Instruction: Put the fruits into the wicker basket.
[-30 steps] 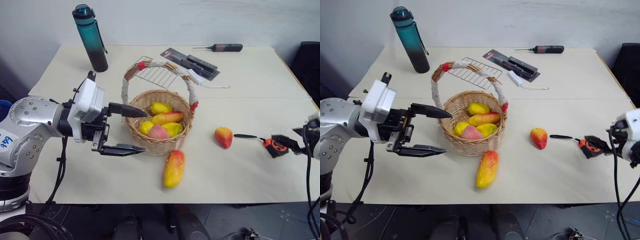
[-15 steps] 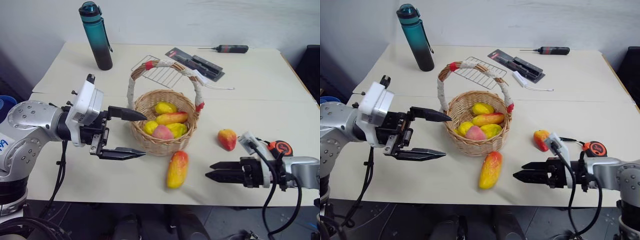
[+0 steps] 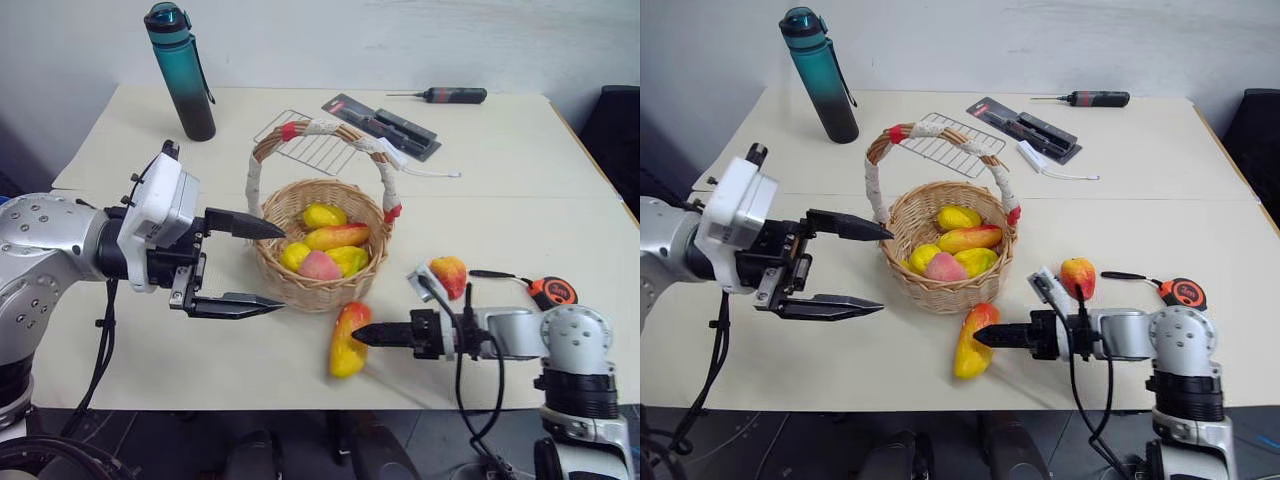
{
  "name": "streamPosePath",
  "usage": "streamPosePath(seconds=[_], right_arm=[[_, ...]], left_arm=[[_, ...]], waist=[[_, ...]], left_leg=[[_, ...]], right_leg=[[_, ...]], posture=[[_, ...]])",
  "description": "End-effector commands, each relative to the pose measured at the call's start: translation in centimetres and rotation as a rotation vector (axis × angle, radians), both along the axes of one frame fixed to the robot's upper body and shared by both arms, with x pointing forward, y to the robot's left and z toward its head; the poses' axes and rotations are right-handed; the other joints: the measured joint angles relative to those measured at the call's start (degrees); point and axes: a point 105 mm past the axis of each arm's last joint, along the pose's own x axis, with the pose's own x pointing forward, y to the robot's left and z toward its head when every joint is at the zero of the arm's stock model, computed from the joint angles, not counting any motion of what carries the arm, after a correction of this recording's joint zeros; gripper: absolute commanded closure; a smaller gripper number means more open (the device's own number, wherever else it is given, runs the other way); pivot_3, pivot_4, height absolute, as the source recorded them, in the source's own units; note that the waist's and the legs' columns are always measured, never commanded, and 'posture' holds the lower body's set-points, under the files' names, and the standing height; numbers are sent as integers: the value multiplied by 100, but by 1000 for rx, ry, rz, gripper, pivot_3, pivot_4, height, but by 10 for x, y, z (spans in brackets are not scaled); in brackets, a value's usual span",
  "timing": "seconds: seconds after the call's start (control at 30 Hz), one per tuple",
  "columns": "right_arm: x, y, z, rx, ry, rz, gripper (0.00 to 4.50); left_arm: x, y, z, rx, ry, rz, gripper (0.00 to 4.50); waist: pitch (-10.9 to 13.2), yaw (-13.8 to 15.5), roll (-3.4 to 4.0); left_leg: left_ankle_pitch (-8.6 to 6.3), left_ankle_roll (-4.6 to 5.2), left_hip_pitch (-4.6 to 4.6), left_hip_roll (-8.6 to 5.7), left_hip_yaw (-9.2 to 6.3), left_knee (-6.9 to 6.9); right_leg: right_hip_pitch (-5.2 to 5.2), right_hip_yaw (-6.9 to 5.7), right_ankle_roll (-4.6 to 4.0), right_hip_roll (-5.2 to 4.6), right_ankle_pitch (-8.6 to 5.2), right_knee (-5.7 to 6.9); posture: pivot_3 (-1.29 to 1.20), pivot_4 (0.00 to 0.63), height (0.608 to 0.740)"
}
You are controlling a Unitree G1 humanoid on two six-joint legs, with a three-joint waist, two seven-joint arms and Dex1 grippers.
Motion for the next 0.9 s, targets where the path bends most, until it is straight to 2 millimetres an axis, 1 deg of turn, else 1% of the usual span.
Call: streamPosePath(seconds=[0.03, 0.13, 0.17, 0.23, 0.37, 0.43, 0.53, 0.63, 0.7, 0.77, 0.83, 0.9], right_arm=[[-3, 13, 0, -5, -11, 51, 43], [-1, 22, -3, -14, -17, 70, 43], [-1, 23, -3, -35, -31, 79, 217], [0, 20, -2, -60, -63, 84, 627], [2, 11, 6, -53, -105, 80, 1882], [0, 3, 11, -44, -121, 76, 2263], [-5, -7, 20, -21, -156, 82, 2376], [-17, -16, 45, 57, -240, 121, 2379], [-26, -21, 66, 70, -358, 166, 2382], [-30, -23, 76, 34, -474, 198, 2382], [-20, -25, 81, -47, -632, 188, 2382], [-15, -24, 107, 22, -731, 198, 2382]], left_arm=[[-3, 2, 9, 9, -50, 2, 0], [-3, 3, 9, 17, -56, 7, 0], [-3, 3, 9, 19, -60, 9, 0], [-3, 5, 10, 18, -65, 14, 0], [0, 8, 9, 12, -67, 35, 0], [3, 8, 6, 9, -69, 43, 0], [4, 8, 5, 1, -70, 49, 0], [5, 10, 3, -3, -68, 57, 0], [6, 12, 3, -8, -65, 69, 0], [8, 15, 4, -15, -63, 82, 0], [10, 18, 5, -26, -58, 99, 0], [12, 21, 5, -29, -57, 116, 0]], waist=[[0, -6, 0], [0, -28, -1], [0, -39, 0], [0, -46, 0], [0, -45, 0], [0, -33, 0], [0, -2, -1], [1, 10, 1], [2, 19, 1], [2, 28, 2], [1, 28, 1], [2, 29, 1]], left_leg=[[0, -1, -2, 0, 0, 0], [-3, -5, -2, 2, 0, 0], [-3, -5, -2, 2, 0, 0], [-4, -5, -2, 2, 0, 0], [-4, -6, -5, 1, 0, 0], [-5, -7, -5, 0, 0, 0], [-6, -9, -7, 1, 0, 0], [-9, -13, -10, 2, 0, 0], [-11, -14, -15, 2, 0, 0], [-23, 5, -18, 1, 0, 1], [-25, 3, -15, 5, -2, 1], [-25, 3, -15, 2, -2, 1]], right_leg=[[-2, 0, 0, 0, 0, 1], [-3, -1, 0, 0, 0, 0], [-3, -1, 0, 0, 0, 0], [-3, -1, 0, 0, 0, 0], [-5, -2, 1, 0, -1, -1], [-5, -2, 2, -1, -1, -2], [-6, -2, 3, -1, -2, -5], [-9, -2, 5, 0, -3, -5], [-13, -2, 7, 0, -4, -4], [-17, -3, 10, 0, -6, -3], [-15, -6, 10, 3, -6, -5], [-15, -5, 11, 2, -6, -6]], posture=[[0, 150, 740], [0, 150, 740], [0, 150, 740], [0, 150, 740], [0, 150, 740], [0, 150, 740], [0, 150, 740], [0, 150, 740], [0, 150, 740], [0, 150, 740], [0, 150, 740], [0, 150, 740]])
